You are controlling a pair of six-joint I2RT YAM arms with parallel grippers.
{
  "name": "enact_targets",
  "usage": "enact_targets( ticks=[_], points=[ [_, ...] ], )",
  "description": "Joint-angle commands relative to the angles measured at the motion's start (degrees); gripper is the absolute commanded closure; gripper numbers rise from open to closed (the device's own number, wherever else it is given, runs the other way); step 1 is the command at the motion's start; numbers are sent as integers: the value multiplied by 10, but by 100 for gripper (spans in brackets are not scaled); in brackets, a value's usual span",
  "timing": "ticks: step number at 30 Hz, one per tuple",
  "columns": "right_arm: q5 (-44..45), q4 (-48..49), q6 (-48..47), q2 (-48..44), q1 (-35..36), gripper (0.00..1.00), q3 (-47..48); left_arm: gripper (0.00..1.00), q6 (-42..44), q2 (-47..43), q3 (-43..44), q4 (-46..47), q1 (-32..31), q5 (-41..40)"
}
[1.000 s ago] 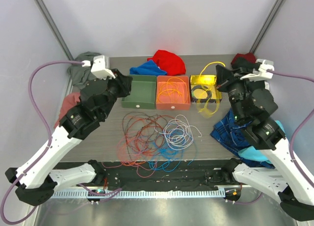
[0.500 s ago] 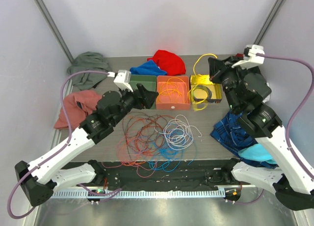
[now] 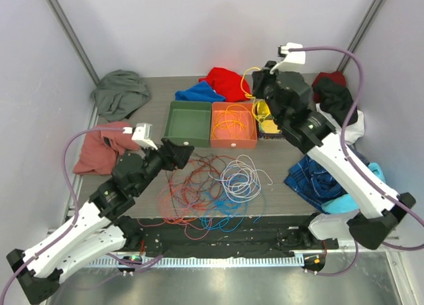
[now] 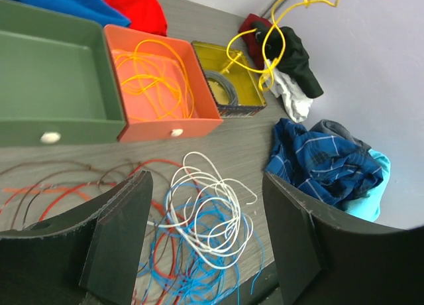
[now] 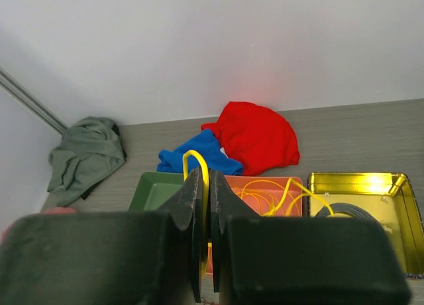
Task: Untangle the cables
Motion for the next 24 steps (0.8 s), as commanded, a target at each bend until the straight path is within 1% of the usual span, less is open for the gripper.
enact_targets(
  ticks=[1,6,14,15,21,24],
  points=[
    [-2,53,-20,33,-16,99,30,29,-34,-53,-33,-45,-1,-31],
    [-25,130,-12,67,-39,99,-7,30,-51,-91,-69,-65,-1,-30],
    [-33,135,2,127,-50,99,-5,31,-66,-118,-97,-69,-1,-25],
    [-34,150,5,131,-52,99,-7,31,-67,-119,-99,-69,-1,-25],
    [-45,184,16,161,-58,99,-56,31,-67,-106,-103,-69,-1,-26],
    [-48,187,18,192,-65,99,-59,31,-66,-97,-102,-67,-1,-25]
  ],
)
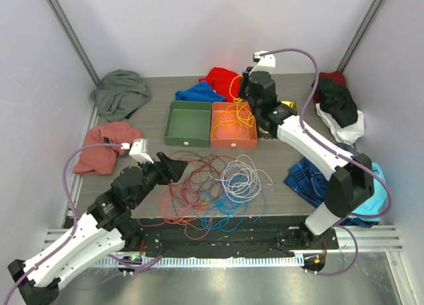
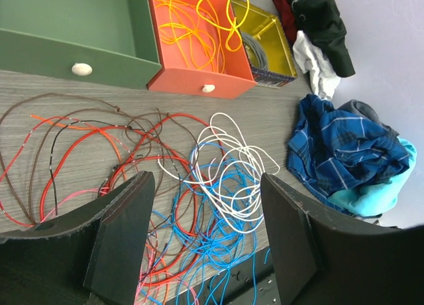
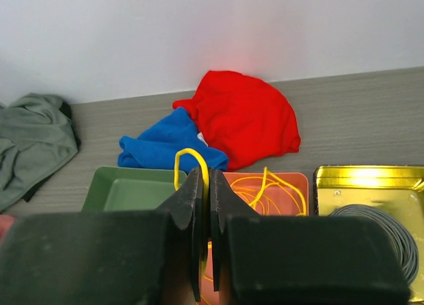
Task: Untangle the cables
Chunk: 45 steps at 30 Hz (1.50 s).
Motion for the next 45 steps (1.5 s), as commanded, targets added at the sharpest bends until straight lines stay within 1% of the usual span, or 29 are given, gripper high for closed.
enact_targets(
  ticks=[1,5,9,10,11,12,14,15,18,22,24,25,26,28,29,30,31,32,34,35,40,41,42,43,45],
  points=[
    [-10,44,10,36,-11,99,-7,31,-3,11,-1,13,-1,-5],
    [-23,35,12,65,-12,99,-14,31,-4,10,-3,14,-1,-6],
    [-43,12,23,74,-12,99,-34,31,-8,11,-9,19,-1,-5],
    [-53,7,24,76,-12,98,-35,31,-8,13,-11,22,-1,-4],
    [-62,2,24,80,-12,92,-35,31,-8,15,-11,23,-1,-3],
    [-64,-26,26,86,-12,73,-30,31,-9,20,-12,25,-1,2],
    [-59,-44,32,83,-12,60,-25,31,-9,24,-11,28,-1,3],
    [-52,-47,34,68,-6,51,-28,31,-9,28,-11,29,-1,4],
    [-14,-55,21,37,13,40,-38,31,-7,25,-9,31,-1,2],
    [40,-87,8,-18,43,38,-40,31,3,20,-6,30,-1,-6],
    [61,-98,15,-45,51,38,-61,30,6,22,-3,31,-1,-8],
    [60,-95,19,-86,58,39,-75,30,6,25,-2,30,-1,-7],
    [59,-88,22,-109,63,39,-115,30,6,28,-1,31,-1,-3],
    [49,-56,37,-166,78,41,-167,31,6,43,0,37,-1,4],
    [39,-30,42,-225,82,43,-222,31,5,49,1,41,-1,10],
    [19,-21,48,-252,85,45,-250,31,5,58,2,45,-1,13],
    [13,-15,67,-278,91,46,-302,31,4,65,1,48,-1,14],
    [11,-15,81,-326,93,46,-325,31,2,83,2,53,-1,17],
    [-2,-32,108,-362,94,46,-362,31,-3,102,0,71,-1,18],
    [-7,-59,124,-385,96,46,-386,32,-6,123,0,78,-2,21],
    [-67,-103,147,-424,103,46,-457,33,-15,186,12,95,-3,27],
    [-78,-105,152,-426,105,47,-465,33,-15,199,16,93,-4,29],
    [-87,-103,154,-428,112,48,-473,34,-12,230,27,90,-4,35],
    [-99,-101,156,-427,116,48,-489,35,-13,246,33,86,-6,52],
    [-121,-87,160,-426,131,49,-503,37,-17,295,48,85,-22,71]
  ],
)
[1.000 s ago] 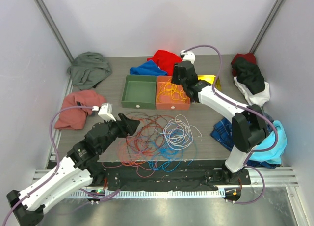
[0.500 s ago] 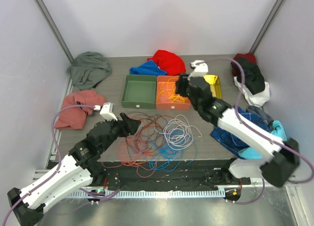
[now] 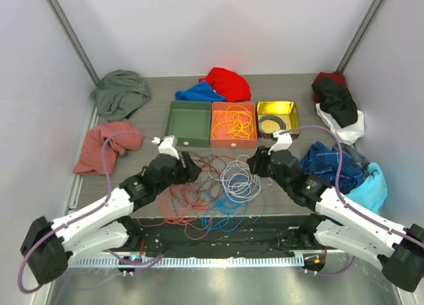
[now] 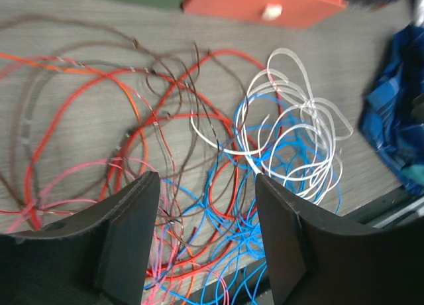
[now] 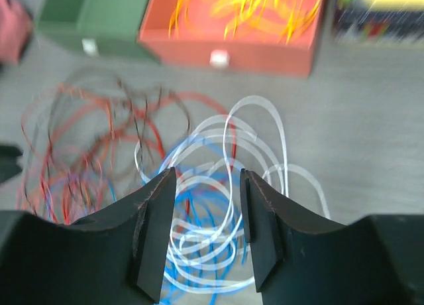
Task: Untangle the cables
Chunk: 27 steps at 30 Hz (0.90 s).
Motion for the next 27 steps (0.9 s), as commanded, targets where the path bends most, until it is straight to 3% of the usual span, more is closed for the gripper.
enact_targets(
  ticks=[1,5,10,12,15,21,27],
  points=[
    [-59,18,24,-10,26,50,-32,39,-5,76,49,31,-31,42],
    [-66,30,21,-14,40,50,-41,42,9,121,77,37,-101,21],
    [-63,19,9,-9,43,50,-32,42,21,123,85,32,-113,4],
    [-61,18,8,-7,42,50,-33,42,22,113,86,2,-111,-40],
    [-67,23,13,0,43,50,-32,42,-2,89,86,-44,-77,-57],
    [-72,50,24,8,45,50,-40,42,-99,-24,47,-228,27,-125],
    [-75,62,22,23,47,50,-40,43,-149,-112,-3,-287,93,-137]
  ],
)
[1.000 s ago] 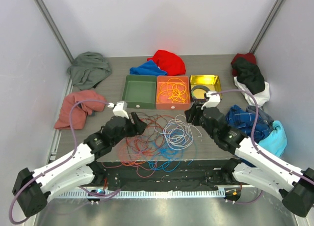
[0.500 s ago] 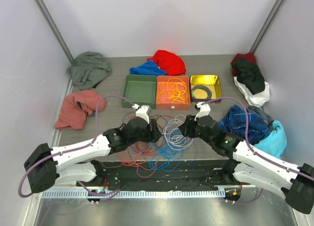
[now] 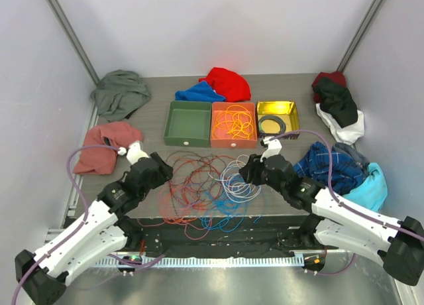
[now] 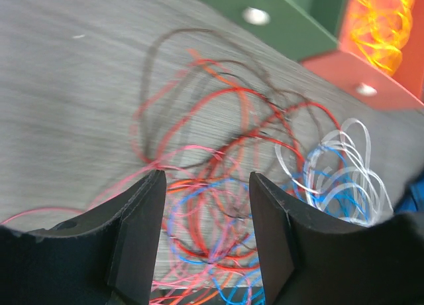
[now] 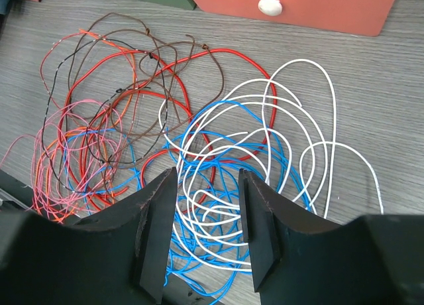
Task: Untangle the cables
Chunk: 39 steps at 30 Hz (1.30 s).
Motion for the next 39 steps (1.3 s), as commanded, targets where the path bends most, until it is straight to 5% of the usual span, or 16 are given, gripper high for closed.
enact_targets(
  ticks=[1,5,15,30,39],
  points=[
    [-7,37,6,8,4,50,2,43,-52,-13,-38,-68,45,-16],
    [-12,43,6,10,6,51,1,49,-60,43,-57,-13,85,49],
    [4,29,6,-18,5,50,-11,60,19,162,29,75,88,36],
    [17,12,-9,-39,6,50,-17,43,63,231,66,47,128,4],
    [22,5,-12,-44,5,50,-17,43,57,268,46,43,143,6]
  ],
)
